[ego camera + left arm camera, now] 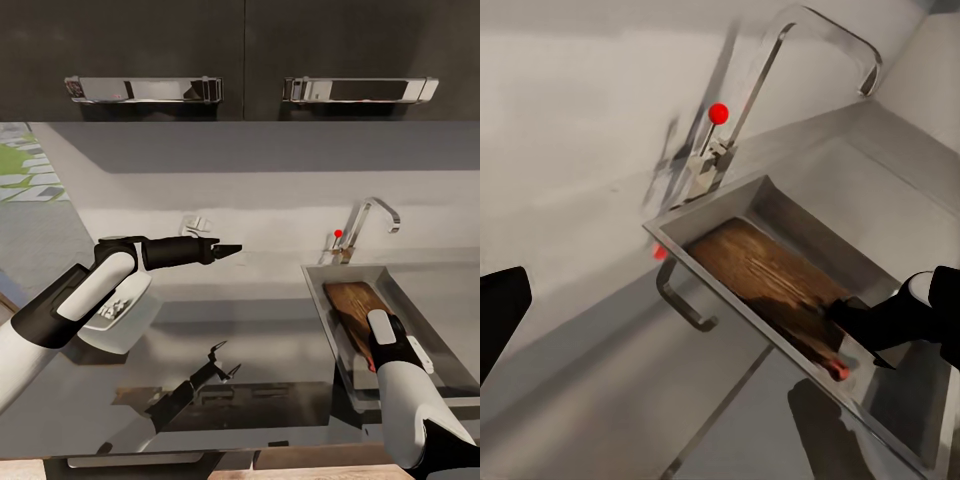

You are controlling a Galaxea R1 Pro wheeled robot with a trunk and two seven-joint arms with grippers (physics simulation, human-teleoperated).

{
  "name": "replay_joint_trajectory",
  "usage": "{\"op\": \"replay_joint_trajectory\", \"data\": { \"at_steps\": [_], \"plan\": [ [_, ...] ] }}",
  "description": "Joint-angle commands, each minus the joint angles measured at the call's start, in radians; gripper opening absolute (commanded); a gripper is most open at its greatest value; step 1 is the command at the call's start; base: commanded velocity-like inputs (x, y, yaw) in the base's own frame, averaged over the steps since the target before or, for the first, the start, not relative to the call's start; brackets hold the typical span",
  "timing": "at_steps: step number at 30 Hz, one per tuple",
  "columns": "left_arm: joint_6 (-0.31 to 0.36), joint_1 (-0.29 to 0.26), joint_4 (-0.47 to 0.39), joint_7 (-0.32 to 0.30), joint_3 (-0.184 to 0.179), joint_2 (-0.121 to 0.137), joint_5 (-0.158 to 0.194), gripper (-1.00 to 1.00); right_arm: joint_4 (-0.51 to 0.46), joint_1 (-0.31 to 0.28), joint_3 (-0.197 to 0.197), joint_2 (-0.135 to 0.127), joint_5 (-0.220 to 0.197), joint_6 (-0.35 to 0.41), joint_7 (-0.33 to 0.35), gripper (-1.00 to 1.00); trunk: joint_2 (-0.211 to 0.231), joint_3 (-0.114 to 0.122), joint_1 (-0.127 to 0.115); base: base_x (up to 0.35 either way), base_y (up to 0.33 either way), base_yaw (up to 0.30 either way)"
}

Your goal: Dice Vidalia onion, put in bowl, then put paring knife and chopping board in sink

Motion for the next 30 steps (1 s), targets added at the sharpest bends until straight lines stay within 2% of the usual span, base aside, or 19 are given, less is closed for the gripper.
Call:
{"op": "replay_joint_trajectory", "data": {
  "at_steps": [1, 21, 30],
  "plan": [
    [0.002, -0.001, 0.000, -0.003, -0.001, 0.001, -0.001, 1.00, -0.002, -0.001, -0.001, 0.000, -0.001, 0.011, -0.004, 1.00, -0.001, -0.001, 0.000, 0.000, 0.000, 0.000],
    [0.002, -0.001, 0.000, -0.003, -0.001, 0.001, -0.001, 1.00, -0.011, -0.001, -0.001, 0.000, -0.004, 0.014, -0.006, 1.00, -0.001, -0.001, 0.000, 0.000, 0.000, 0.000],
    [0.002, -0.001, 0.000, -0.003, -0.001, 0.001, -0.001, 1.00, -0.065, -0.001, 0.001, 0.000, -0.008, 0.023, -0.005, 1.00, -0.001, 0.004, 0.000, 0.000, 0.000, 0.000]
  ]
}}
